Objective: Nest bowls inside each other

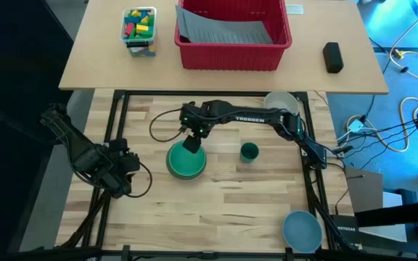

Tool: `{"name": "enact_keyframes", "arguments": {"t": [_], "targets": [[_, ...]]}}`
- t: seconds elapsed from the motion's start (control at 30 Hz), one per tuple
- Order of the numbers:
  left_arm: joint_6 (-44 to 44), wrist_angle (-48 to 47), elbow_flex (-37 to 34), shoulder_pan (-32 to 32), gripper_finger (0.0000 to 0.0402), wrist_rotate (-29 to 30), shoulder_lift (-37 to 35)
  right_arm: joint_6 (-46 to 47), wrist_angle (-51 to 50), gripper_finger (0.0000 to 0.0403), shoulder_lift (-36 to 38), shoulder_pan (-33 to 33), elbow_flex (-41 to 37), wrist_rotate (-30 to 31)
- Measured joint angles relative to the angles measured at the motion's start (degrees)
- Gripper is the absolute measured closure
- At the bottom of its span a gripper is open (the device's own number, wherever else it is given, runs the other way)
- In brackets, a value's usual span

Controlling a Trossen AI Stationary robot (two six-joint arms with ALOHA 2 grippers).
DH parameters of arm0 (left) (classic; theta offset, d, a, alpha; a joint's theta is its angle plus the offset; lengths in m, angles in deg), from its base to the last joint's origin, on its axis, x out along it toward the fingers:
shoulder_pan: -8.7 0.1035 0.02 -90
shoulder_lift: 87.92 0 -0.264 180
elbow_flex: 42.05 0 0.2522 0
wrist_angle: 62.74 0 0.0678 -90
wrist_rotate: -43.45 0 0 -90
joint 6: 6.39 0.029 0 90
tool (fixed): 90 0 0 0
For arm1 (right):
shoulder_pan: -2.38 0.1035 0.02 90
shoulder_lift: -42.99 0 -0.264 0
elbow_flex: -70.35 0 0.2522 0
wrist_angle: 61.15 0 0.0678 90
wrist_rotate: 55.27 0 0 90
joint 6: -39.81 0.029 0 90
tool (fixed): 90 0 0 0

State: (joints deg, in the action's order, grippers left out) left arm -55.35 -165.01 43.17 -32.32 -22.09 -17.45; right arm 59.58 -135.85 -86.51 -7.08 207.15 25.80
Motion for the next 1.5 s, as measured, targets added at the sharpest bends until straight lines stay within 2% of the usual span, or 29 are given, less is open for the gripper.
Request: {"name": "enact_keyframes", "arguments": {"t": [0.2, 0.73, 0.8, 0.97, 1.2, 1.5], "targets": [[-0.89, 8.29, -4.21, 0.18, 0.0167, 1.05, 0.02, -0.04, -4.69, 0.0174, 0.34, 0.13, 4.98, 3.26], [-0.34, 25.51, -11.33, 6.14, 0.0167, 0.90, 0.04, -0.76, -21.42, 0.0173, 10.99, 5.81, 8.87, 23.99], [-0.27, 27.18, -11.39, 7.70, 0.0167, 0.88, 0.17, -0.40, -21.19, 0.0173, 14.04, 7.22, 7.65, 27.04], [0.14, 31.05, -11.39, 11.82, 0.0167, 0.86, 0.17, 2.47, -19.29, 0.0173, 24.39, 10.10, -2.23, 33.01], [-0.66, 34.91, -11.30, 16.80, 0.0167, -1.21, 0.25, 13.36, -4.29, 0.0173, 46.61, 14.96, -32.67, 33.34], [-5.08, 37.20, -10.27, 20.27, 0.0167, -4.23, 1.84, 30.80, -3.81, 0.0173, 56.89, 27.53, -48.21, 32.98]]}}
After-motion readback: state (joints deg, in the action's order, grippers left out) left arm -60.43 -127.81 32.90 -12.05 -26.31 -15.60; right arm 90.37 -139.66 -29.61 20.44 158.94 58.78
